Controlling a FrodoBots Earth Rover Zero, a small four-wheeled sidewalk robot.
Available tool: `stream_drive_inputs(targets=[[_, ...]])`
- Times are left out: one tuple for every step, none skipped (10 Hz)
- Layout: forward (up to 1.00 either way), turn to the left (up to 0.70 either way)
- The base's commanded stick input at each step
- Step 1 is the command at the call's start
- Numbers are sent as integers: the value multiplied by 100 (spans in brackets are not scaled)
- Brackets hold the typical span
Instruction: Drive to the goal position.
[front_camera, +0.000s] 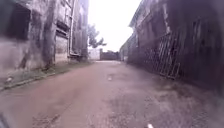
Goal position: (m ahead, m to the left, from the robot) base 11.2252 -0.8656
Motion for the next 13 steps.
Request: stream_drive_inputs(targets=[[50,0],[50,0],[50,0],[50,0],[50,0],[50,0],[50,0],[50,0],[50,0],[50,0],[50,0],[50,0],[50,0]])
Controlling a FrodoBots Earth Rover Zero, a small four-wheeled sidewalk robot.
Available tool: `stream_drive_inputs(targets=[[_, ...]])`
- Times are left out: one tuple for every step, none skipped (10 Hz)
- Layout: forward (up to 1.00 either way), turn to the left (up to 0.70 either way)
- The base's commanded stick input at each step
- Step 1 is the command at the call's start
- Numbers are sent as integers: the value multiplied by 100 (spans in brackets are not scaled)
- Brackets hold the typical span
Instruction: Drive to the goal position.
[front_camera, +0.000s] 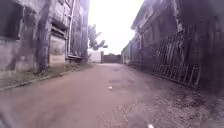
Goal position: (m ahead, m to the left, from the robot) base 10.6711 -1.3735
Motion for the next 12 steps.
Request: stream_drive_inputs(targets=[[50,0],[50,0],[50,0],[50,0],[50,0],[50,0],[50,0],[50,0],[50,0],[50,0],[50,0],[50,0]])
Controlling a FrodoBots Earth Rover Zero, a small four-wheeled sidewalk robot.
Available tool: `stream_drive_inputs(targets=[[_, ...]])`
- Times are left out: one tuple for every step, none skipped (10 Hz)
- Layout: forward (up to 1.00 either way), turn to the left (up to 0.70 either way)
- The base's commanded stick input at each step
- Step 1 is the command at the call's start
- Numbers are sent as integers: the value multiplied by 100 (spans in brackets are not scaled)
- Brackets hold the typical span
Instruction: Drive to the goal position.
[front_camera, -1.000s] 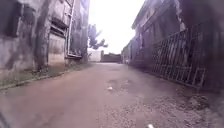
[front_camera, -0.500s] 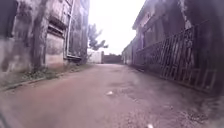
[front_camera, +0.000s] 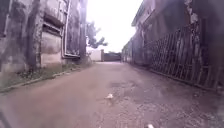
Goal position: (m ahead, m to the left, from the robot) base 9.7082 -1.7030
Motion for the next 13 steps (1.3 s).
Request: stream_drive_inputs(targets=[[50,0],[50,0],[50,0],[50,0],[50,0],[50,0],[50,0],[50,0],[50,0],[50,0],[50,0],[50,0],[50,0]])
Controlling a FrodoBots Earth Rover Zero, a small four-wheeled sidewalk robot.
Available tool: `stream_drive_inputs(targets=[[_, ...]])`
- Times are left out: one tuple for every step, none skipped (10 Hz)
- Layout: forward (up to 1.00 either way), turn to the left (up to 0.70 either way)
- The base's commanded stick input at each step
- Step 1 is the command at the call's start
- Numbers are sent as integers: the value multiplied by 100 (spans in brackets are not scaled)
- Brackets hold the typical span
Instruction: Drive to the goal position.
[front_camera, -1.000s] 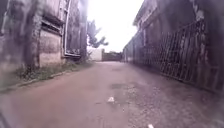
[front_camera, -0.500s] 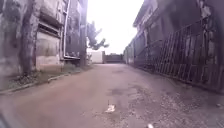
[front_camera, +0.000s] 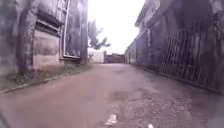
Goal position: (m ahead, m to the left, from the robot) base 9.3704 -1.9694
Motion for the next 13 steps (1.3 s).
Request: stream_drive_inputs(targets=[[50,0],[50,0],[50,0],[50,0],[50,0],[50,0],[50,0],[50,0],[50,0],[50,0],[50,0],[50,0],[50,0]])
